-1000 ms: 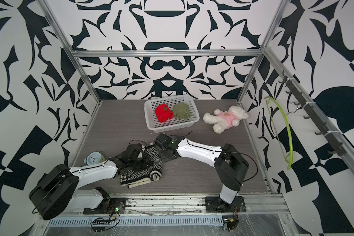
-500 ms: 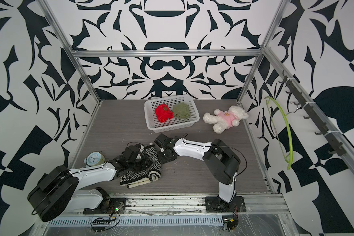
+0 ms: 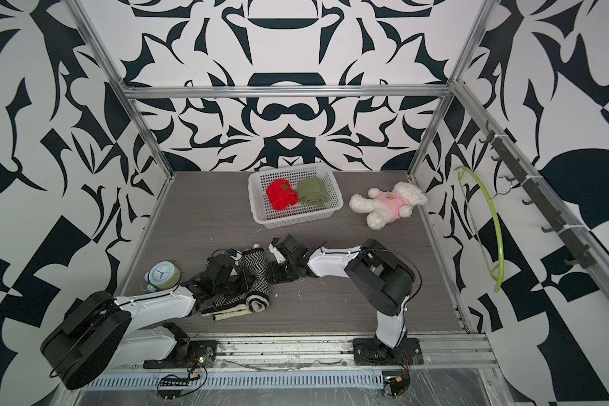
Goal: Roll up the scarf and place it into the basket
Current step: Roll the scarf at the center of the board.
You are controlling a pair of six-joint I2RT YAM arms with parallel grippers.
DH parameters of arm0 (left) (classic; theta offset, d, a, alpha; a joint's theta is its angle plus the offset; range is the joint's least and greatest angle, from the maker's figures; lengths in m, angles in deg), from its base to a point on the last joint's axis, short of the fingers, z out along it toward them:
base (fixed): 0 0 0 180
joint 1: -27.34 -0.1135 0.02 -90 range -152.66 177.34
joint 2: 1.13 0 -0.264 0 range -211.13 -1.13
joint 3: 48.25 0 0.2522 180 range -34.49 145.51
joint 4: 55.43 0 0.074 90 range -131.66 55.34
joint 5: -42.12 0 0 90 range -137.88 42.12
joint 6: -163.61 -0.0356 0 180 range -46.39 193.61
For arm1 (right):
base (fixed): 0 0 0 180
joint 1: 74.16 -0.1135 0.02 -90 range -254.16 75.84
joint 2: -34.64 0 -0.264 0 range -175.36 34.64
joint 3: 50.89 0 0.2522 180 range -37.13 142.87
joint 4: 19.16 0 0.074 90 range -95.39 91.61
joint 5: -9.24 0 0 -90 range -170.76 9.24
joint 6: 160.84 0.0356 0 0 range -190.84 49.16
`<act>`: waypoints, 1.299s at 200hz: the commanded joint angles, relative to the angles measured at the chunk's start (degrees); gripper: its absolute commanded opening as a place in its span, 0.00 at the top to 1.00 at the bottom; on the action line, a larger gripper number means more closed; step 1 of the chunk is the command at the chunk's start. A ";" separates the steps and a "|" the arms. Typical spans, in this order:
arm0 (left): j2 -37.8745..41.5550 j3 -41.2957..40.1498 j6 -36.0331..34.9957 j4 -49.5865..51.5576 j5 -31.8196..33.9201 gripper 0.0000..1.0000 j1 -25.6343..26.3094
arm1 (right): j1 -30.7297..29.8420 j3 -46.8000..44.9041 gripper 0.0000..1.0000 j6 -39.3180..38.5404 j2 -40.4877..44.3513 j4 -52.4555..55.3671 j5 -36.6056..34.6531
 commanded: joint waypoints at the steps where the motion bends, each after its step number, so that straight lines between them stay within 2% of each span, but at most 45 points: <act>1: -2.58 -3.37 -0.33 9.36 3.06 1.00 -0.03 | -1.45 -2.90 0.56 5.40 -2.11 -16.97 6.92; 45: -0.93 -3.97 0.12 9.94 3.33 1.00 -0.03 | -1.66 -2.82 0.54 13.12 -8.49 -30.02 14.08; 93: -0.94 -3.73 0.05 10.02 3.79 1.00 -0.03 | -4.61 1.23 0.53 12.37 -12.23 -27.71 17.49; 135: -2.32 -3.35 0.29 8.08 3.15 1.00 -0.03 | -7.16 2.49 0.52 16.93 -15.70 -36.50 21.92; 155: -3.50 -3.17 0.30 7.54 3.04 1.00 -0.03 | -8.21 2.74 0.53 21.24 -17.84 -44.96 25.35; 189: -5.72 -2.14 0.12 6.30 2.26 1.00 -0.03 | -10.06 2.78 0.65 30.54 -21.76 -62.36 30.00; 222: -6.82 -1.27 -0.23 6.31 2.01 1.00 -0.03 | -11.58 3.88 1.00 34.19 -23.94 -66.67 32.45; 245: -6.55 -0.87 -0.39 6.66 1.86 1.00 -0.03 | -11.87 2.85 1.00 34.61 -23.14 -66.55 33.26; 260: -5.47 -0.53 -0.67 6.97 1.37 1.00 -0.03 | -11.68 1.50 1.00 30.90 -21.17 -60.13 32.98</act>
